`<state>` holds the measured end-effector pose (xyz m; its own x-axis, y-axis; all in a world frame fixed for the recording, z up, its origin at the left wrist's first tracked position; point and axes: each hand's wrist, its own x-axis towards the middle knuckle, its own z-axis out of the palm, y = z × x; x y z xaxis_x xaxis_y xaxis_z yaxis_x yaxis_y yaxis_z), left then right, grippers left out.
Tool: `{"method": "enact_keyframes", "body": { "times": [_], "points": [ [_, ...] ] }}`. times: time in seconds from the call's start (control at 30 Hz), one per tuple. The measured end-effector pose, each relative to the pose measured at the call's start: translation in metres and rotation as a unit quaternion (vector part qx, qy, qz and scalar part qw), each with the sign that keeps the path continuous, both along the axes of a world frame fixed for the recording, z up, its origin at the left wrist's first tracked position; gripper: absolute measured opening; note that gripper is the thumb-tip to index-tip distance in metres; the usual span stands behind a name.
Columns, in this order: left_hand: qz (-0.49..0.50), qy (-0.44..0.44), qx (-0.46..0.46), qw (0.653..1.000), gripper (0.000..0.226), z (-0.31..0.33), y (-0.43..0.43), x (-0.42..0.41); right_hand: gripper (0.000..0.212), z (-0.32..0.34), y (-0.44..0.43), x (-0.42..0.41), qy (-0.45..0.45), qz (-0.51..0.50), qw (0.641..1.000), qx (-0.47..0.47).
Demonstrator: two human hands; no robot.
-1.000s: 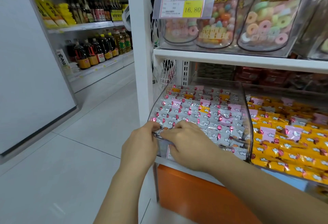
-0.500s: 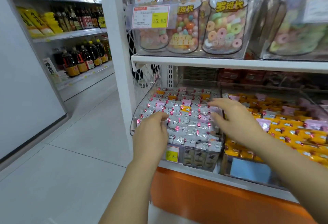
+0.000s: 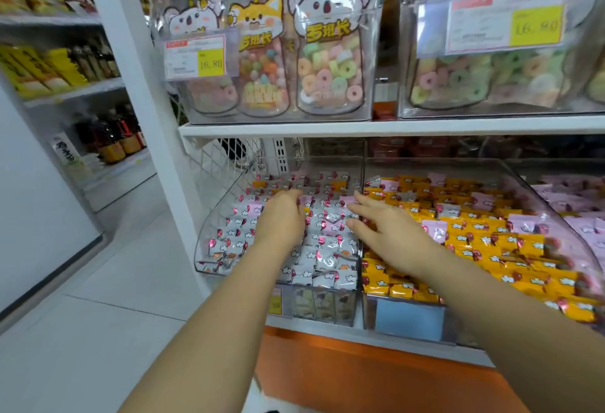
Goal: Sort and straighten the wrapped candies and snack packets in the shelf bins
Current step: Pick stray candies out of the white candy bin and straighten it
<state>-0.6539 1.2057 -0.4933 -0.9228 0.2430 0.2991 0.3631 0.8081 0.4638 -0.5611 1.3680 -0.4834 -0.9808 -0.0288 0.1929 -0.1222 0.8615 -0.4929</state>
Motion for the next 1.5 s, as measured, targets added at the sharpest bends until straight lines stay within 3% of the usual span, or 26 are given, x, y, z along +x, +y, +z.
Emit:
{"method": "enact_keyframes", "body": {
  "times": [0.27, 0.4, 0.47, 0.6, 0.73, 0.9, 1.03, 1.13, 1.33, 1.43, 1.5],
  "points": [
    [-0.013, -0.033, -0.105, 0.994, 0.018, -0.007, -0.003, -0.029, 0.050, -0.002, 0.002, -0.001, -0.001, 0.008, 1.000, 0.003],
    [-0.055, 0.037, -0.113, 0.991, 0.010, -0.009, -0.006, -0.025, 0.050, -0.003, 0.002, -0.001, 0.002, 0.012, 1.000, 0.010],
    [-0.070, 0.046, -0.114, 0.990, 0.017, -0.009, -0.009, -0.023, 0.050, -0.003, 0.002, -0.002, 0.003, 0.013, 1.000, 0.012],
    [-0.072, -0.034, -0.058, 0.995, 0.008, -0.004, -0.012, -0.020, 0.050, -0.003, 0.002, -0.002, 0.005, 0.012, 1.000, 0.018],
    [-0.060, -0.034, -0.032, 0.997, 0.006, 0.001, -0.011, -0.018, 0.050, -0.003, 0.001, -0.001, 0.004, 0.010, 1.000, 0.019],
    [-0.028, 0.069, 0.079, 0.994, 0.010, 0.005, -0.009, -0.001, 0.050, -0.002, 0.000, -0.001, 0.007, 0.008, 1.000, 0.018],
    [-0.049, 0.186, 0.205, 0.960, 0.008, 0.009, -0.004, 0.032, 0.049, -0.003, -0.001, 0.001, 0.015, 0.006, 1.000, 0.006],
    [-0.087, 0.244, 0.248, 0.933, 0.008, 0.014, 0.006, 0.053, 0.051, -0.003, -0.001, 0.003, 0.018, 0.003, 1.000, -0.011],
    [-0.132, 0.244, 0.294, 0.915, 0.018, 0.026, 0.025, 0.084, 0.064, 0.010, 0.002, 0.033, 0.039, 0.013, 0.989, -0.145],
    [-0.163, 0.236, 0.307, 0.907, 0.027, 0.033, 0.038, 0.100, 0.055, 0.017, 0.011, 0.057, 0.097, -0.007, 0.980, -0.173],
    [-0.184, 0.228, 0.315, 0.903, 0.021, 0.036, 0.052, 0.112, 0.044, 0.022, 0.022, 0.073, 0.128, -0.027, 0.976, -0.174]
  ]
}}
